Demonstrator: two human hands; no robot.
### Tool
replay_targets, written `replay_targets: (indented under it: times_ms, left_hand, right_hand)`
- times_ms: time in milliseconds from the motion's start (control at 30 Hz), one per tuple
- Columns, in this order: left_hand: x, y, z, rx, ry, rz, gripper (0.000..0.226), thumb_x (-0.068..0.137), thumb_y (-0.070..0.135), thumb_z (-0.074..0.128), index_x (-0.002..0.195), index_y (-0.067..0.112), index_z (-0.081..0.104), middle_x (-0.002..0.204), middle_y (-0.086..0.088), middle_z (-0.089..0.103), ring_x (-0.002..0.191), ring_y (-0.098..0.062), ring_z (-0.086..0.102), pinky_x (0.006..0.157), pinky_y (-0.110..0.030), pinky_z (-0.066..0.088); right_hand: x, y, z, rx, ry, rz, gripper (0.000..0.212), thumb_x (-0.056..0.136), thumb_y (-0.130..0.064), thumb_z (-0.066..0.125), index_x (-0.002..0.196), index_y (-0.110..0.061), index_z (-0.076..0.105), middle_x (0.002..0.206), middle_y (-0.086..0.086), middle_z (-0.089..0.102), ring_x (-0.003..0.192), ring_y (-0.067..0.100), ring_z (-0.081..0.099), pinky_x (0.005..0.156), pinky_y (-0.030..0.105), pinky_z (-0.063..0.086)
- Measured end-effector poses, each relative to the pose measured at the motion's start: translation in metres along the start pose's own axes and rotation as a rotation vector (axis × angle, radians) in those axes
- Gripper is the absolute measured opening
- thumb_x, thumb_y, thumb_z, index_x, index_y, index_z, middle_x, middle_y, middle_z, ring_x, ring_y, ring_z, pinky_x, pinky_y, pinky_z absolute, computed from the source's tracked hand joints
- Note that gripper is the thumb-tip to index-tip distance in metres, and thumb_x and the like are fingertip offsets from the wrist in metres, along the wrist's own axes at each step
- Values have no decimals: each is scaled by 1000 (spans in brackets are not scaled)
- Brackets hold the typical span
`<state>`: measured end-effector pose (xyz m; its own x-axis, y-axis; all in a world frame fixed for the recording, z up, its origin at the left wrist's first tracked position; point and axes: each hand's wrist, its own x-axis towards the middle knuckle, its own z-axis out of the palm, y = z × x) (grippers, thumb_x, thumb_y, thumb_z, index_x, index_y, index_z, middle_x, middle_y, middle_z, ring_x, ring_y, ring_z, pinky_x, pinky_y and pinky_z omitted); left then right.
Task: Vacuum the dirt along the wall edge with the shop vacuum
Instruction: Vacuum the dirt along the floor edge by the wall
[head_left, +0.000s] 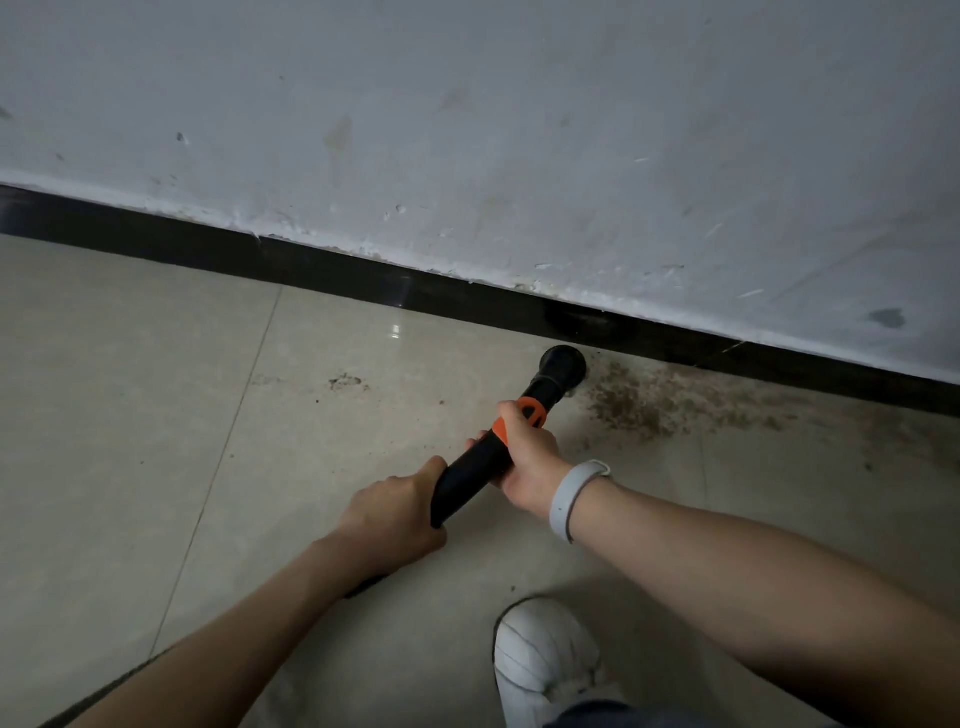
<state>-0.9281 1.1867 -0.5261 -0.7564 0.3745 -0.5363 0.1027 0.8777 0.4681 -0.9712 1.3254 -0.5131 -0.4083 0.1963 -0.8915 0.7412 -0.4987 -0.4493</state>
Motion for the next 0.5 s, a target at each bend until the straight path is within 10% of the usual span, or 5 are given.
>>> replay_targets:
  times_ms: [500]
  left_hand:
    - [-98, -96, 11, -60, 130, -274, 27, 81, 24, 55, 97, 31, 33, 69, 8, 47, 66, -18, 50, 56, -25, 34]
  right_hand:
    - [-38, 93, 86, -147, -219, 144, 22, 90, -16, 58, 109, -9, 49, 78, 7, 55, 60, 16, 60, 81, 37, 57]
